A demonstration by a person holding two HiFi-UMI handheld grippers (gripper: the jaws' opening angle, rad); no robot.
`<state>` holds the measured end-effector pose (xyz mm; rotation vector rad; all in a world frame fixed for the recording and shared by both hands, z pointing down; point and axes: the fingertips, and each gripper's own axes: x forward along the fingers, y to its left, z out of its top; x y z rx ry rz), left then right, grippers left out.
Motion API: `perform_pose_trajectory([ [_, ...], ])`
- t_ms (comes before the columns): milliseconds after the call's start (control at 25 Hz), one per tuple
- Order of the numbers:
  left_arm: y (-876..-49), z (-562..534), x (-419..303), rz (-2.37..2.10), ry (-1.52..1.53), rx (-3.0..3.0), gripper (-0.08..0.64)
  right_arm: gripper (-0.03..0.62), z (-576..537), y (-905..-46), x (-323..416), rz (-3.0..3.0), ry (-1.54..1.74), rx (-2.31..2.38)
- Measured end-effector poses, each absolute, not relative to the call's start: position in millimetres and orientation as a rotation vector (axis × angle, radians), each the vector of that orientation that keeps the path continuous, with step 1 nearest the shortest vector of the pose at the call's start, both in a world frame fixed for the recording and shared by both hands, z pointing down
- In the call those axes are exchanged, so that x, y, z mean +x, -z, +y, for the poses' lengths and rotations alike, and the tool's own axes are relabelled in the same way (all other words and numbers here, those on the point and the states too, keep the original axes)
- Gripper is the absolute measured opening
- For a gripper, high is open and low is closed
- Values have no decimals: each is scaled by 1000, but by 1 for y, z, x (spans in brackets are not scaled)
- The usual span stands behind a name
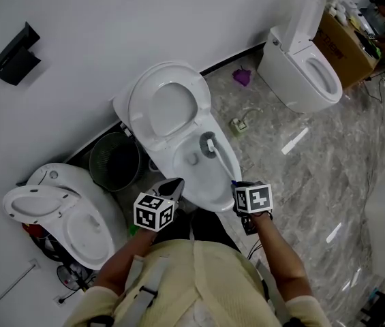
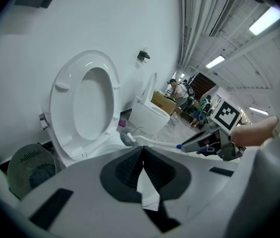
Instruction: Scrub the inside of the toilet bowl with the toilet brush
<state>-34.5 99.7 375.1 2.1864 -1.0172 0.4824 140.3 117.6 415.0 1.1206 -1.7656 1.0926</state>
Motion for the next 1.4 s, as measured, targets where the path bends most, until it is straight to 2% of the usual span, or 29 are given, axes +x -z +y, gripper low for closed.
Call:
perform_pose_trajectory([
  [1400,-363,103,-37,-1062,-525,2198,12,72,124,-386,138,-1845,-1053,1190],
])
